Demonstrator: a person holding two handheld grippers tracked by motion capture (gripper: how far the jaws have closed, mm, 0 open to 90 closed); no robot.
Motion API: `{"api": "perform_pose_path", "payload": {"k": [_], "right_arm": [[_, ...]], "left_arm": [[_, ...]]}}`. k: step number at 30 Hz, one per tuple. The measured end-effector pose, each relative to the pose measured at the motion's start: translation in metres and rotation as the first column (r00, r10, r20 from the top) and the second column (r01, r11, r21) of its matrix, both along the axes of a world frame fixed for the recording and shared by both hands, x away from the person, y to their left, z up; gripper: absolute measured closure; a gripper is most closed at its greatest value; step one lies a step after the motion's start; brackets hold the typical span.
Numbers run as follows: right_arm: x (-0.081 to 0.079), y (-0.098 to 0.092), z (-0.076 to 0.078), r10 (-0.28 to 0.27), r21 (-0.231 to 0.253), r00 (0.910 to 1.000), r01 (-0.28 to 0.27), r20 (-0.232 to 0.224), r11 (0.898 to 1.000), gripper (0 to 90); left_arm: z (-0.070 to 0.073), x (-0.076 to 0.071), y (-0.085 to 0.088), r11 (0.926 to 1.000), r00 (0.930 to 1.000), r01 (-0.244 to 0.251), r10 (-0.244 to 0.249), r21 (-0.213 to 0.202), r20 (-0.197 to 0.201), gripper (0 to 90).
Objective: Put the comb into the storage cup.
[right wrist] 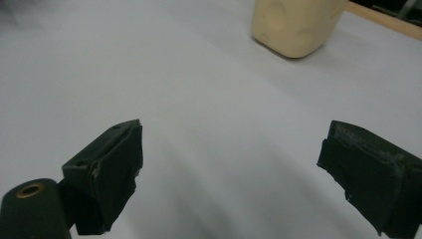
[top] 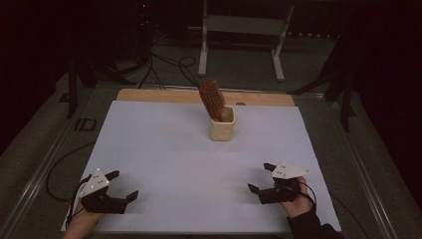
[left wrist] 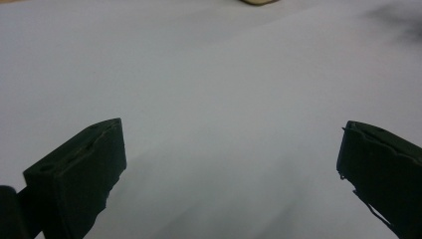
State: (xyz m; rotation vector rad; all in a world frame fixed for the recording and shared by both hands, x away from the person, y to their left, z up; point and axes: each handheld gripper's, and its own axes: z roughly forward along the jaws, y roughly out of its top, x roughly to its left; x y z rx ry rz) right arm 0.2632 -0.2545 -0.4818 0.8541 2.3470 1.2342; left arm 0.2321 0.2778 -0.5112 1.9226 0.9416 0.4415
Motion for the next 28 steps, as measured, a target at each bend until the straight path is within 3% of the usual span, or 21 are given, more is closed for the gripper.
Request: {"api": "perform_pose_path", "payload": {"k": [6, 19, 28], "right_arm": [[0.0034, 0.0017, -0.0056, 0.008, 0.003, 0.9998, -0.008, -0.019, 1.000, 9.0], [0.0056, -0.0044, -0.0071, -0.008, 0.015, 0.9998, 0.009, -0.020, 1.000, 9.0], [0.0052, -0.0050, -0.0071, 0.005, 0.013, 0.9998, -0.006, 0.020, 1.000, 9.1]], "left_arm": [[-0.0007, 0.0024, 0.0040, 0.9989, 0.9990, -0.045, 0.045, -0.011, 0.003, 0.0], [-0.0002, 0.0016, 0.0006, 0.9994, 0.9993, -0.034, 0.034, 0.000, 0.015, 0.0], [0.0001, 0.0004, 0.0013, 0.9996, 0.9994, -0.027, 0.027, -0.012, 0.021, 0.0]]}}
